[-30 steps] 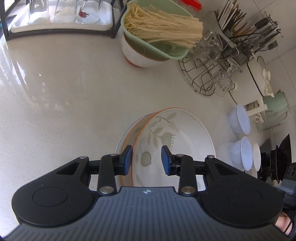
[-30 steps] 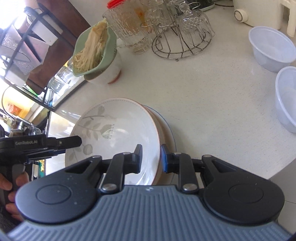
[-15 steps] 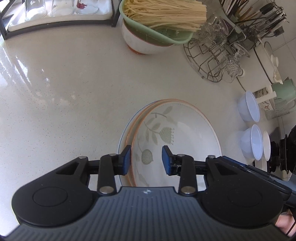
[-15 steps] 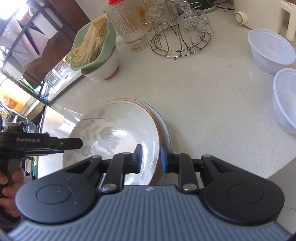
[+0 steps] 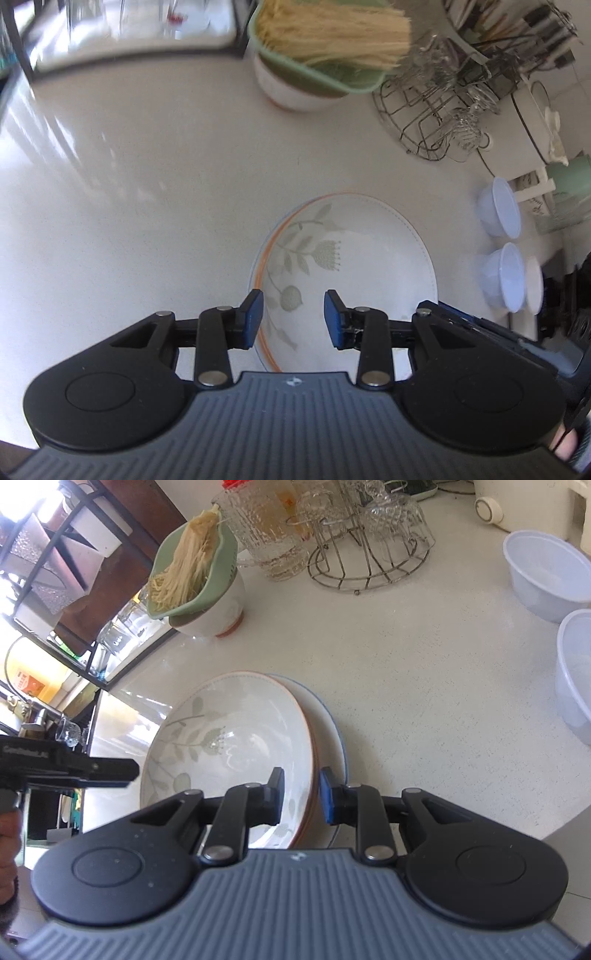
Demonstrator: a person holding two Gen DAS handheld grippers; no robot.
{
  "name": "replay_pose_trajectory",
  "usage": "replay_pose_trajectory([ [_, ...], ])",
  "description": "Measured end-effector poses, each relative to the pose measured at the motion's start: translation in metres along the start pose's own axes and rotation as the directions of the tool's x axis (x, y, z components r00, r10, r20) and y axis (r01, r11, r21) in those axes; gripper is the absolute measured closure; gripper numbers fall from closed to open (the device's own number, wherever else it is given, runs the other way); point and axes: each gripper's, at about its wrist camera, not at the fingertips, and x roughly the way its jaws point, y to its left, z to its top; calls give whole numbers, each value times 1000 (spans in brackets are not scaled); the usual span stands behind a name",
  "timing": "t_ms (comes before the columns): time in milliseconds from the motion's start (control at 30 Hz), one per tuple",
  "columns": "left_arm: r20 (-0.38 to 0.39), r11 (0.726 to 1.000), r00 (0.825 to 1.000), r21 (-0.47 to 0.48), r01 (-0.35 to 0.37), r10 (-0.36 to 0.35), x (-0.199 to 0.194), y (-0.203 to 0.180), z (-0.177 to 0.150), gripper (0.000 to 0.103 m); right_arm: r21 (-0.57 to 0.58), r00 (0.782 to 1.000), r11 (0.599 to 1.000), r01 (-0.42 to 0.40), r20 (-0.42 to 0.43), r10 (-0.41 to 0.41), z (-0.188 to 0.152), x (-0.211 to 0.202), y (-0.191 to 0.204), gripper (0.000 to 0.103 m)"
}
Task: Organize plates and bowls
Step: 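Lower the leaf-pattern plate onto the plate stack with both grippers, then open both grippers and move them to a white plastic bowl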
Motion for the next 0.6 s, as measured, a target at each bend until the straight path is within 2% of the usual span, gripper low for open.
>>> replay_pose_trajectory([
  [200,84,999,995,-2,48,-48,-22,-20,-9,63,-45,999,999,-3,44,5,3,-10,4,79],
  [333,126,998,990,17,56,-58,-33,-36,-3,63,-99,998,995,-5,69,12,5,-17,8,79],
  [600,211,998,978,55,-14,2,-52,-68,3,63,-193,988,981,-30,143,59,12,-44,15,79],
])
